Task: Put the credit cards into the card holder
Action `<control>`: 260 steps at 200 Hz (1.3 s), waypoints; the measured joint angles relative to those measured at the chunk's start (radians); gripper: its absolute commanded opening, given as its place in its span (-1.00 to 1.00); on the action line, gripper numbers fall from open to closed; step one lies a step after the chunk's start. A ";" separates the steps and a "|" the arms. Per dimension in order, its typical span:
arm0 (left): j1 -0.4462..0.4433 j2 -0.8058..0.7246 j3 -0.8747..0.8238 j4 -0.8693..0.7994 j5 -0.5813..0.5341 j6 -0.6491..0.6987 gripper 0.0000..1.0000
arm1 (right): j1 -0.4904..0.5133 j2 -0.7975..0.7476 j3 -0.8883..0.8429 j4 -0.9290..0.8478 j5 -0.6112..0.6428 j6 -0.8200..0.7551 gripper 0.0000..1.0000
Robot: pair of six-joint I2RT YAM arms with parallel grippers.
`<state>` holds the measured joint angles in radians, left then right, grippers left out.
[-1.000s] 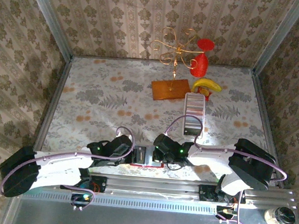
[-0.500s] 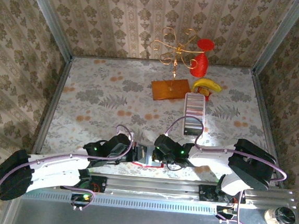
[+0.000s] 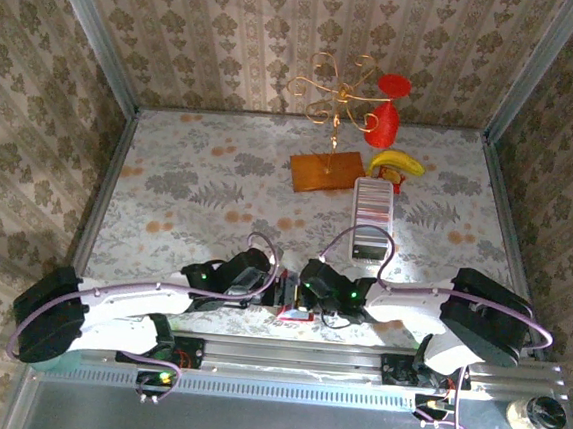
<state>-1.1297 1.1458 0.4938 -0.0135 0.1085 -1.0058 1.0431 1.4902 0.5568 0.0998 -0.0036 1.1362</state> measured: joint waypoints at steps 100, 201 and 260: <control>-0.004 0.042 0.000 0.050 -0.022 -0.013 -0.24 | 0.000 -0.201 -0.037 -0.108 0.061 0.013 -0.54; -0.008 0.183 0.066 0.076 0.002 -0.011 -0.26 | -0.055 -0.526 -0.034 -0.543 0.192 -0.054 -0.37; -0.009 0.285 0.091 0.097 0.026 -0.012 -0.51 | -0.103 -0.566 -0.042 -0.586 0.164 -0.068 -0.36</control>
<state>-1.1385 1.4311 0.5850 0.0834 0.1349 -1.0180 0.9405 0.9241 0.5152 -0.4866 0.1608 1.0683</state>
